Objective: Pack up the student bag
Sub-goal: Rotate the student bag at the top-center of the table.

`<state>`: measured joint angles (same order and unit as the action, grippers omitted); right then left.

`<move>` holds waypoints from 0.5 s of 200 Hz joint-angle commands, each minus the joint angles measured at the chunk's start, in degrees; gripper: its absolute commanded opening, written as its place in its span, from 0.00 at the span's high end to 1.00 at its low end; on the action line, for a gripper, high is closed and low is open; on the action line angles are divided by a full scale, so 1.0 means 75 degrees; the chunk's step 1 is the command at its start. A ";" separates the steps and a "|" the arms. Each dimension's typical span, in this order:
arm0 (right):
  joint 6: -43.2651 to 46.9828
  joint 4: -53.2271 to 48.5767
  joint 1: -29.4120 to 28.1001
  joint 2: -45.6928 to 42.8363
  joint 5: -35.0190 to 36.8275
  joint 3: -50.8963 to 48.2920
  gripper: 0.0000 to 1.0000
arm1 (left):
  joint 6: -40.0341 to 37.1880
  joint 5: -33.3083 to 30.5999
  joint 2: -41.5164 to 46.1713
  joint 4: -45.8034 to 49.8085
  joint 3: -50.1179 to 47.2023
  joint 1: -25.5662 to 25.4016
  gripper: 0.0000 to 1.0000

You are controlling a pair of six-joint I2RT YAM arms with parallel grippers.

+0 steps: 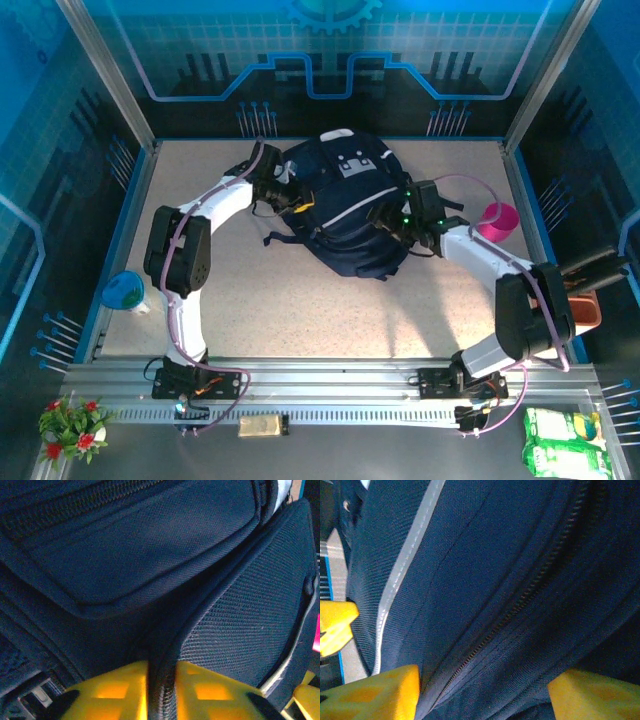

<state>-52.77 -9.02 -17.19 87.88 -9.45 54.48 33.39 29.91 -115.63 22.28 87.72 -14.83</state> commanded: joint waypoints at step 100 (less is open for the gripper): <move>0.1715 -0.0436 -0.0189 0.2618 -0.0816 0.2618 0.51 | 0.1697 0.0290 0.2493 -0.2097 -0.3126 0.0140 1.00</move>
<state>-45.80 -11.57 -17.21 104.29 -13.65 68.07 41.28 28.27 -101.32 10.28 68.31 -13.19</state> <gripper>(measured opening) 0.491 0.052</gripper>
